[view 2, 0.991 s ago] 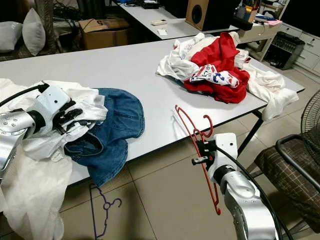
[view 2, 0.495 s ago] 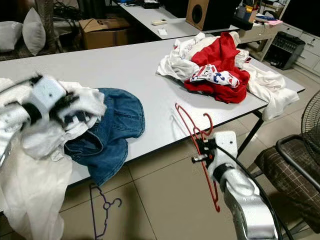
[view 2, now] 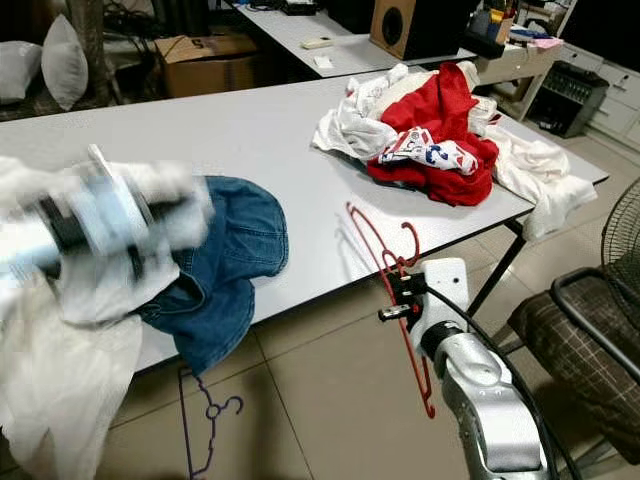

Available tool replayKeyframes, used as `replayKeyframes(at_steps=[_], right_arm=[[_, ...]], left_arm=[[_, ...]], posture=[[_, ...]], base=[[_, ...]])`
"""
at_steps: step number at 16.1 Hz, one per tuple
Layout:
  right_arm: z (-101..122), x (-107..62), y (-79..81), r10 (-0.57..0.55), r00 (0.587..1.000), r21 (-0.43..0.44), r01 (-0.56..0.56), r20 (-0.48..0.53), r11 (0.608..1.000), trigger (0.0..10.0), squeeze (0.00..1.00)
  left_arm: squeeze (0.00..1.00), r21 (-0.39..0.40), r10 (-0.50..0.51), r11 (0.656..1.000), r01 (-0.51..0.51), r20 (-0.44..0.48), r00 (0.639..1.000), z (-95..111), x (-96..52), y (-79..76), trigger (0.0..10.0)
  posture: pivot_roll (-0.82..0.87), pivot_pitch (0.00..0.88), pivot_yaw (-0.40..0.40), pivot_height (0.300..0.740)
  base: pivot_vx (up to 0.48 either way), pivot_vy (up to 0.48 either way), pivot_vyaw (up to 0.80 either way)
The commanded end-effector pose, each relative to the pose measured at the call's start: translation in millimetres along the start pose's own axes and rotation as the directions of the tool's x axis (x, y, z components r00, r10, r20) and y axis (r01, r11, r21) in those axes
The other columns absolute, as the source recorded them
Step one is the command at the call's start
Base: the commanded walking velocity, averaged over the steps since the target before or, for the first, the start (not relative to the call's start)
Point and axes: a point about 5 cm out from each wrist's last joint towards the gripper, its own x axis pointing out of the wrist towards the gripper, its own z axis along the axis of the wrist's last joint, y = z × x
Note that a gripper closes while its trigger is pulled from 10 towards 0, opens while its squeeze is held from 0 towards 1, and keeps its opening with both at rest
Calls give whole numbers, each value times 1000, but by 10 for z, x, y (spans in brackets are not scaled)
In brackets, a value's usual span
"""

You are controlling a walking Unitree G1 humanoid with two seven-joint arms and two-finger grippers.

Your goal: Hang hanger

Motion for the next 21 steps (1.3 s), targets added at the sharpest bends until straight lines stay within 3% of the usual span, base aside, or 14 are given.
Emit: replayKeyframes(at_steps=[1,2,5,7,12,14,15,16,17,19,21], right_arm=[[19,-2,4,1,1000,-4,-1,12,1000,10000,0],[18,-2,5,3,1000,-4,-3,11,1000,10000,0],[6,-1,-14,7,1000,-9,-7,5,1000,10000,0],[14,0,-20,8,1000,-13,-8,5,1000,10000,0],[16,-21,-34,0,1000,-15,0,7,1000,10000,0],[13,-37,-52,-10,1000,-14,10,6,1000,10000,0],[17,-35,-46,-11,1000,-14,11,6,1000,10000,0],[18,-36,-46,-11,1000,-14,11,7,1000,10000,0],[21,-36,-45,-12,1000,-14,12,7,1000,10000,0],[20,-46,-57,-18,1000,-13,18,9,1000,10000,0],[21,-48,-53,-20,1000,-13,21,10,1000,10000,0]], left_arm=[[173,-11,3,1000,-4,-18,1000,16,-27,-27,10000],[1000,-120,20,993,-16,28,999,48,-51,-51,10000],[1000,-303,47,953,4,162,986,224,-129,-28,10000],[1000,-334,34,942,31,186,982,275,-174,-34,10000],[1000,-331,12,943,2,40,999,104,-125,17,10000],[1000,-333,-31,942,33,12,999,81,48,-34,10000],[416,-341,-42,939,45,19,999,85,94,-51,10000],[82,-347,-57,936,64,29,998,89,122,-75,10000],[0,-352,-84,931,96,49,995,106,164,-111,10000],[0,-333,-107,936,116,44,993,93,263,-158,10000],[0,-294,-29,956,19,-33,999,4,331,-67,10000]], posture=[[-29,0,-40,740],[-29,0,-46,740],[-27,0,-53,740],[-27,0,-53,740],[-48,0,-40,740],[-52,0,-36,740],[-55,0,-33,740],[-55,0,-33,740],[-59,0,-30,740],[-63,0,-25,740],[-68,0,-21,740]], base=[[0,0,0],[0,0,0],[0,0,0],[0,0,0],[0,0,0],[0,0,0],[0,0,0],[0,0,0],[0,0,0],[0,0,0],[0,0,0]])
